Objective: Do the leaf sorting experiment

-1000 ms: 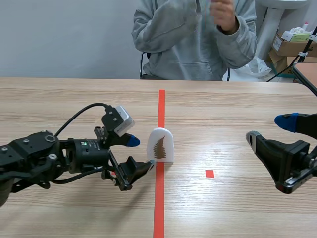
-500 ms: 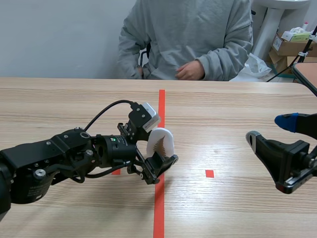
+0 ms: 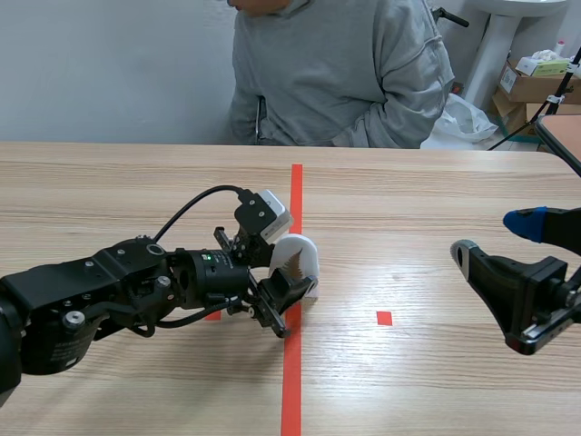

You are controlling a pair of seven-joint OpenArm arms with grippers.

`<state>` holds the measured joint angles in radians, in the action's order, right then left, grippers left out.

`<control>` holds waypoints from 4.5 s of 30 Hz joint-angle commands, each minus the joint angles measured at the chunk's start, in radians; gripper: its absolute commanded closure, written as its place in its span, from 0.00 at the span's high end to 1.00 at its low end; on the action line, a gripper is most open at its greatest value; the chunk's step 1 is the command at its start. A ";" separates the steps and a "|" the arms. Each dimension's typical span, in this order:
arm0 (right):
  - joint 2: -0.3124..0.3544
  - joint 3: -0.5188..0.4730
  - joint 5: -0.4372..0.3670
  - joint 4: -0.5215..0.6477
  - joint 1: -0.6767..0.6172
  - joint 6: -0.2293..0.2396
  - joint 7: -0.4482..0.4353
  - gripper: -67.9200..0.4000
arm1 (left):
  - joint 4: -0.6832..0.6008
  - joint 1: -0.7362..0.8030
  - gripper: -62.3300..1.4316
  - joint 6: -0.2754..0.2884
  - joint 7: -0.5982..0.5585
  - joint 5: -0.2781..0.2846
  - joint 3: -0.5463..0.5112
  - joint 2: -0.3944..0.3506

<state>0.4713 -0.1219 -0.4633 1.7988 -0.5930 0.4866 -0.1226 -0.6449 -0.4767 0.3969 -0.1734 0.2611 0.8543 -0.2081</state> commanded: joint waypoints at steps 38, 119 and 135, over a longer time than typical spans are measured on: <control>0.002 -0.004 -0.012 0.008 0.014 -0.003 -0.015 0.61 | -0.217 0.111 0.08 -0.008 0.090 0.037 -0.488 -0.082; -0.001 -0.004 -0.012 0.008 0.045 -0.003 -0.014 0.61 | 0.428 -0.130 1.00 -0.455 -0.055 -0.050 -0.612 -0.157; -0.001 -0.004 -0.012 0.008 0.045 -0.003 -0.014 0.61 | 0.114 -0.039 1.00 -0.507 0.062 -0.010 -0.612 -0.301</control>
<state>0.4709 -0.1219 -0.4629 1.7988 -0.5625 0.4870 -0.1223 -0.4957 -0.5232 -0.1051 -0.1093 0.2520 0.2481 -0.4908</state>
